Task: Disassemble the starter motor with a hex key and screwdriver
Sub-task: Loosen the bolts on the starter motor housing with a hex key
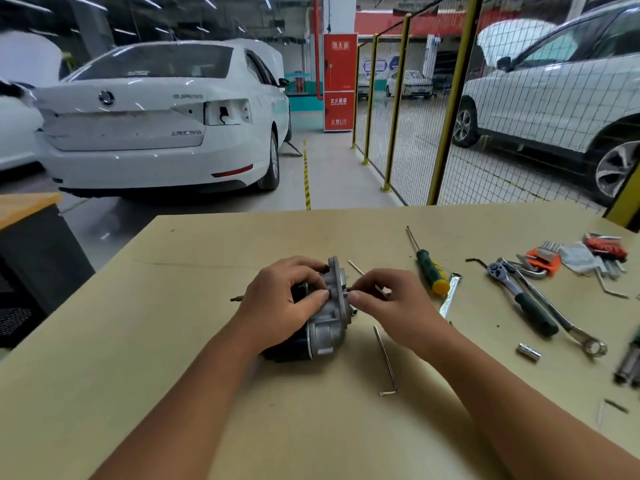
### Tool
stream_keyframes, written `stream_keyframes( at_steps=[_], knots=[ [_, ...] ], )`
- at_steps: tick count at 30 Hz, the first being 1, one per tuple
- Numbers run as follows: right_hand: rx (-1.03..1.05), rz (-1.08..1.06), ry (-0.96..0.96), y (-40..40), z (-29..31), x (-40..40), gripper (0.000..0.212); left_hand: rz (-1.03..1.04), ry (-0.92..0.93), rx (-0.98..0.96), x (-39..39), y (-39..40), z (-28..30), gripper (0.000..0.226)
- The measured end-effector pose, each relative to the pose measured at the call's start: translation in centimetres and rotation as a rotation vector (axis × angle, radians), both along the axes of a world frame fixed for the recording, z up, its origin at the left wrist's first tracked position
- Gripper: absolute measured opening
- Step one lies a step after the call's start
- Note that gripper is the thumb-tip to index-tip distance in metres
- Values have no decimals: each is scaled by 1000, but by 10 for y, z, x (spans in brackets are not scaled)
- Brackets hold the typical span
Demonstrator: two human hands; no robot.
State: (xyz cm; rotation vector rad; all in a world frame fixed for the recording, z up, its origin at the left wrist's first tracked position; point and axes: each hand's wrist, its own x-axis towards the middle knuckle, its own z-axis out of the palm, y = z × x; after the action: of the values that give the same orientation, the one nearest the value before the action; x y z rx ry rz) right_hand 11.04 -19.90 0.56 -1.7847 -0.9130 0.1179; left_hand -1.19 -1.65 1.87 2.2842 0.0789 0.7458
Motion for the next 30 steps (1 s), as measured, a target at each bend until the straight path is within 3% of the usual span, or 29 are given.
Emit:
stream_keyframes(
  at_steps=[2, 4, 6, 9, 14, 18, 22, 24, 26, 28, 30],
  knots=[
    [46, 27, 33, -1, -1, 1, 22, 0, -3, -6, -1, -1, -3, 1],
    [-4, 8, -52, -1, -5, 2, 40, -2, -15, 1, -1, 0, -4, 1],
    [-27, 1, -85, 0, -4, 4, 28, -6, -21, 2, 0, 2, -3, 1],
    [44, 74, 39, -2, -2, 7, 8, 0, -14, 16, 1, 2, -3, 5],
    [-55, 37, -141, -3, -2, 7, 22, -22, -31, 34, 1, 4, -5, 3],
    [55, 56, -8, -4, 0, 6, 10, -9, -37, 33, 1, 2, -5, 4],
    [-71, 29, -174, -2, -1, 4, 19, -7, -25, 42, 0, 2, -6, 7],
    [-25, 35, -100, -2, -1, 5, 9, 3, -25, 41, 0, 3, -6, 7],
    [39, 41, -50, -2, 1, 3, 19, 5, -30, 42, 0, 2, -6, 3],
    [6, 21, -84, -2, 0, 1, 31, 10, -33, 38, 0, 0, -5, 8],
    [-49, 11, -134, -1, 0, 2, 22, 13, -34, 33, -1, -1, -5, 6]
  ],
)
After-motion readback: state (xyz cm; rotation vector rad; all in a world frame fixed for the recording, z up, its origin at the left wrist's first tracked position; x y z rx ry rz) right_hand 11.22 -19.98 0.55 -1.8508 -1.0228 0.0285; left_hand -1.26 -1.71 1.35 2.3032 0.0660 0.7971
